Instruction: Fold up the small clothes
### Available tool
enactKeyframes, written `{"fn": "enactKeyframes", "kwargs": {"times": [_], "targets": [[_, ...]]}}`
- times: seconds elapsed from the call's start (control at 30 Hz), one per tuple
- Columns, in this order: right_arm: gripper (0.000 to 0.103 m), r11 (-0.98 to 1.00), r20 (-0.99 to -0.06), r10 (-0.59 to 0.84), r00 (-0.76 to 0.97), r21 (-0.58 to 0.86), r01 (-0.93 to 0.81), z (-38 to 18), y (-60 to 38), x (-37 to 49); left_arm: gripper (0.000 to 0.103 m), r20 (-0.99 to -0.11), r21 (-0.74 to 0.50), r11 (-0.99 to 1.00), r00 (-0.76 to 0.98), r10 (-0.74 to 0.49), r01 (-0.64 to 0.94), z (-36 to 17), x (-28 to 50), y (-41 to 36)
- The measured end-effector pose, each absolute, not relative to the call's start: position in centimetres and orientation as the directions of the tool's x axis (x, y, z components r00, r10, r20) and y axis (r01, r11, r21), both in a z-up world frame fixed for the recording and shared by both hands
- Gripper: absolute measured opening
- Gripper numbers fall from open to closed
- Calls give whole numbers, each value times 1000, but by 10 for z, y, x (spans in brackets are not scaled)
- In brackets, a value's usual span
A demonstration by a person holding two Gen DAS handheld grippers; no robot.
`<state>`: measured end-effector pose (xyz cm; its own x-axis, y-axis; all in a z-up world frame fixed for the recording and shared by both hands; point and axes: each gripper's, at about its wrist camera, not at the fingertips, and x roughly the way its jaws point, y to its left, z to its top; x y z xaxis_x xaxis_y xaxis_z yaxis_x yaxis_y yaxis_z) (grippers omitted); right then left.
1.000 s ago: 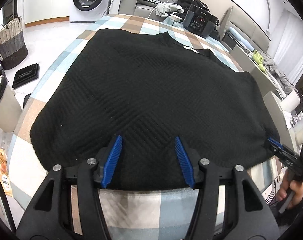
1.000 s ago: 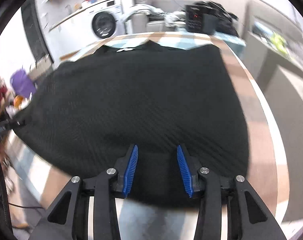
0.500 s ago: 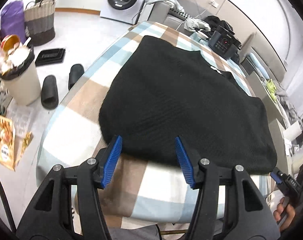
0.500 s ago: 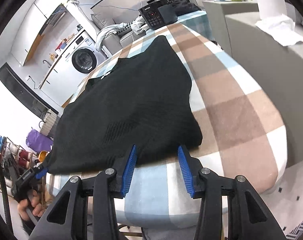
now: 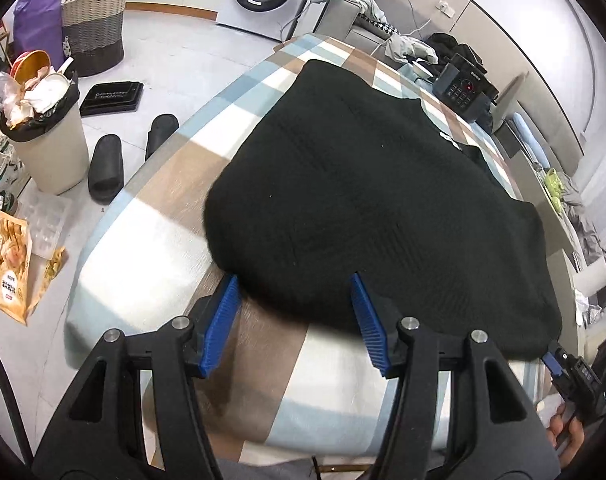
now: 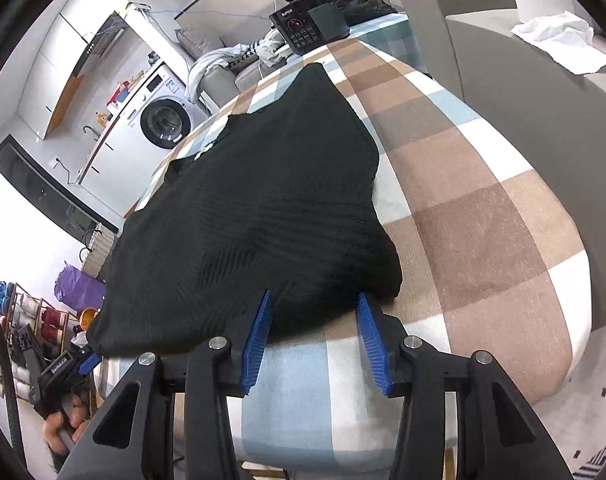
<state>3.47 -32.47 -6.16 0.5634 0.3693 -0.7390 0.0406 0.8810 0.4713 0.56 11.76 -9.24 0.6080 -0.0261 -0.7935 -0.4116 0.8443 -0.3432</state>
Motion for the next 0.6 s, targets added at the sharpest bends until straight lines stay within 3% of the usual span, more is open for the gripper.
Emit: {"fn": "enactKeyframes", "kwargs": {"times": [0.6], "targets": [[53,890,-743,306,595,445,97,-60,-348,43,53,-792,-332,831,610,11,-446,-94,30,126]]}}
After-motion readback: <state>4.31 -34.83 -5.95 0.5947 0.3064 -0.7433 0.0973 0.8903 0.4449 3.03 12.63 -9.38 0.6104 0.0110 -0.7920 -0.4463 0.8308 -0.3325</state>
